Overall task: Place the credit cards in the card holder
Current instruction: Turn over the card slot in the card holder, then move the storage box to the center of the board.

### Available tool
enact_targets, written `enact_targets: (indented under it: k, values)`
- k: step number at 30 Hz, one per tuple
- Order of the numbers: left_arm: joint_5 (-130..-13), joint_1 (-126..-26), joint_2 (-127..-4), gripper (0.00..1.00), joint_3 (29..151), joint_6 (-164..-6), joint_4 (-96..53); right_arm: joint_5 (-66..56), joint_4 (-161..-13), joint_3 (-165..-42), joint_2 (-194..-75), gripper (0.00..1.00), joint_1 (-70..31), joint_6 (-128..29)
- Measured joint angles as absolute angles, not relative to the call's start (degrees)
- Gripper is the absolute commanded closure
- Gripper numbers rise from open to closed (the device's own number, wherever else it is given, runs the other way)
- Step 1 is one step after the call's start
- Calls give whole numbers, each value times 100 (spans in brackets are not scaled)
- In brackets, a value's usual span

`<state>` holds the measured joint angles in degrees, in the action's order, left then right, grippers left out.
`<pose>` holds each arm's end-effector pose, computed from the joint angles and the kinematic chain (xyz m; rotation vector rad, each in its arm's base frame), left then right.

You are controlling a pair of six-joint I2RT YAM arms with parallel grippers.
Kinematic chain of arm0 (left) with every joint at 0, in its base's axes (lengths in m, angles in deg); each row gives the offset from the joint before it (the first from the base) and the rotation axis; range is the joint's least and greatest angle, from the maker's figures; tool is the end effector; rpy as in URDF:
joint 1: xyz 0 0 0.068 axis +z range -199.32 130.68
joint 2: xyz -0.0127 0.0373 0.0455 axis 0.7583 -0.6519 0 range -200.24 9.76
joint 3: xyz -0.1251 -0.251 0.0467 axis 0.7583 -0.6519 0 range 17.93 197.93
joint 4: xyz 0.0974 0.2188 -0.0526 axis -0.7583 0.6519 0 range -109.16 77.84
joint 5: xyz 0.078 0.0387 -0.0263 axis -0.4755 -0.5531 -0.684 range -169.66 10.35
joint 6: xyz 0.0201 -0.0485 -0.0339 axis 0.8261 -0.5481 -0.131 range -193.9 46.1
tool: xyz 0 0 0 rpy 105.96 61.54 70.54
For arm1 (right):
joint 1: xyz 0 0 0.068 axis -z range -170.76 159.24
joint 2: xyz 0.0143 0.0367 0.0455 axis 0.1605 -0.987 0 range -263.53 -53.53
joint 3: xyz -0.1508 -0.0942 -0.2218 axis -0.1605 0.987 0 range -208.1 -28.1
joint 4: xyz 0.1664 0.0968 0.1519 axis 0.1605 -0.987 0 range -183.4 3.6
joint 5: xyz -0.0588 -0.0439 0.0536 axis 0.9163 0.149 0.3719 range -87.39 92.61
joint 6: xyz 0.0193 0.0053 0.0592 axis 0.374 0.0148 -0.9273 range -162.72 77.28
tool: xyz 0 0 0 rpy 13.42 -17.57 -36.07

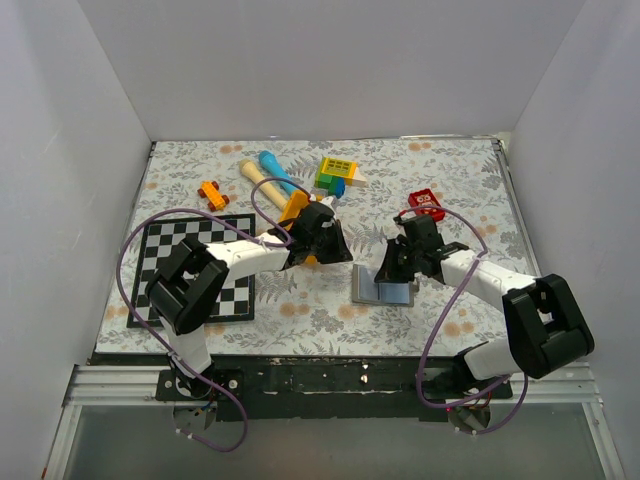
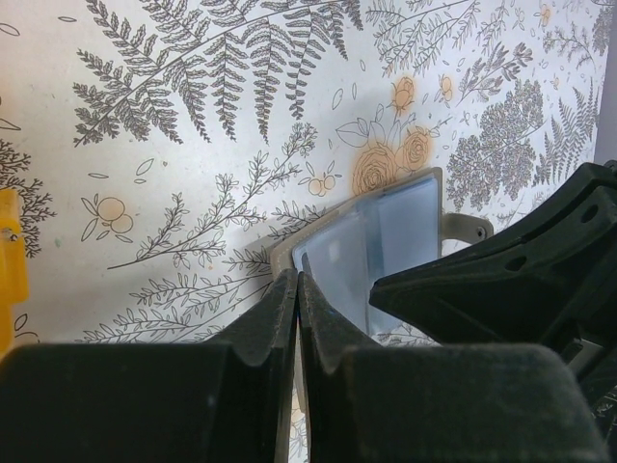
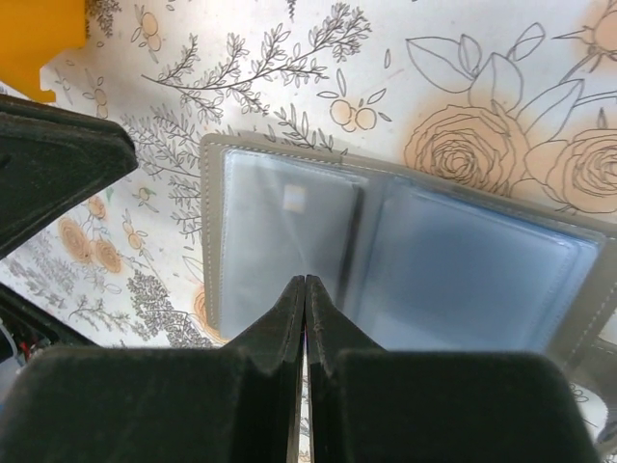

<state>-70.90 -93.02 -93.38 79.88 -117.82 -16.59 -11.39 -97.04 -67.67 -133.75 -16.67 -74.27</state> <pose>0.2704 -0.2685 0.1937 0.0775 2.5175 -0.8836 0.2289 0.1240 0.1888 0.0159 2.5742 0.7112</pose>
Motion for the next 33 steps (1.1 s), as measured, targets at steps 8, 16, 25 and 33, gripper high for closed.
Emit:
enact_targets:
  k: [8, 16, 25, 33]
  values:
    - [-7140, -9302, -9167, 91, 7988, -11716, -1576, -766, -10025, -6778, -13270, 88, -1667, -7403]
    - [-7151, -8804, -8225, 72, 7911, -11570, -1128, -309, -10698, -7650, -13174, 55, -1805, -7019]
    - [-7057, -6756, -6573, 31, 7826, -11353, -625, -14, -11103, -10708, -14647, 44, -2953, -5860]
    - [-6784, -5770, -6184, 7, 7487, -11244, -85, -136, -11470, -13209, -16942, 44, -3606, -4527]
